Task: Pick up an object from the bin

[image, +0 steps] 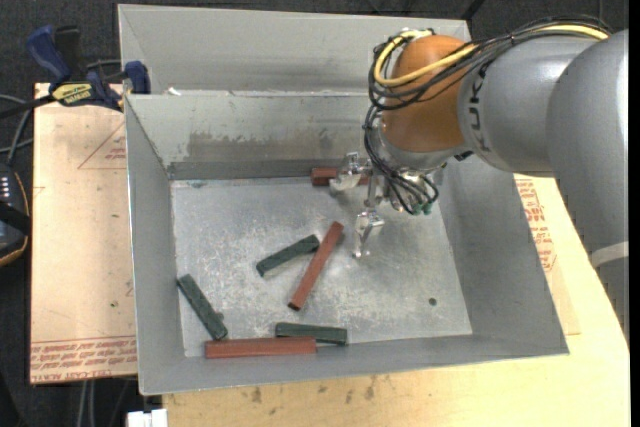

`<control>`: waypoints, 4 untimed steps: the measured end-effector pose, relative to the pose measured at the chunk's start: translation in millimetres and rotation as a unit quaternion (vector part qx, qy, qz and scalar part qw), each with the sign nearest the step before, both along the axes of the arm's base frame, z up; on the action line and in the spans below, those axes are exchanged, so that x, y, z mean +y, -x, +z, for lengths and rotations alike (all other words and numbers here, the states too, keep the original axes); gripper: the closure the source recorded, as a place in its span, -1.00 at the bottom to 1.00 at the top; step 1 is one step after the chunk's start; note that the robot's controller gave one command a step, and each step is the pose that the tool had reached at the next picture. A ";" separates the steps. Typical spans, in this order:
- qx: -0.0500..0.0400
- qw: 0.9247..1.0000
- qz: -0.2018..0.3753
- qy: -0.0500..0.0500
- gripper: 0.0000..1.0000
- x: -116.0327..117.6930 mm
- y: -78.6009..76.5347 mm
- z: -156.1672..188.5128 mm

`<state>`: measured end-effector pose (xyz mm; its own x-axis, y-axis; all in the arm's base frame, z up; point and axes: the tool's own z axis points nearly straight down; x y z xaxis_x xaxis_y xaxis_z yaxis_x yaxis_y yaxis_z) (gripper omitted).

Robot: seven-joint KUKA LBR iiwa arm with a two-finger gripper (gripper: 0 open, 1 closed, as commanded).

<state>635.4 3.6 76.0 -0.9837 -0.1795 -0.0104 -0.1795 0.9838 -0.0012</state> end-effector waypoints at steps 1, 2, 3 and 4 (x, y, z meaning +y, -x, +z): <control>-0.001 1.000 0.000 0.000 -1.00 0.0 -0.1 0.0; -0.007 0.989 0.145 0.003 1.00 93.8 20.4 3.3; 0.000 0.989 0.145 0.001 -1.00 95.7 24.4 -0.3; -0.001 0.989 0.146 0.001 -1.00 95.8 24.3 -0.3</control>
Offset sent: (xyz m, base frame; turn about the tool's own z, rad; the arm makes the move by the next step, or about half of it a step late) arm -0.0285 0.0955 -0.0060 -0.2950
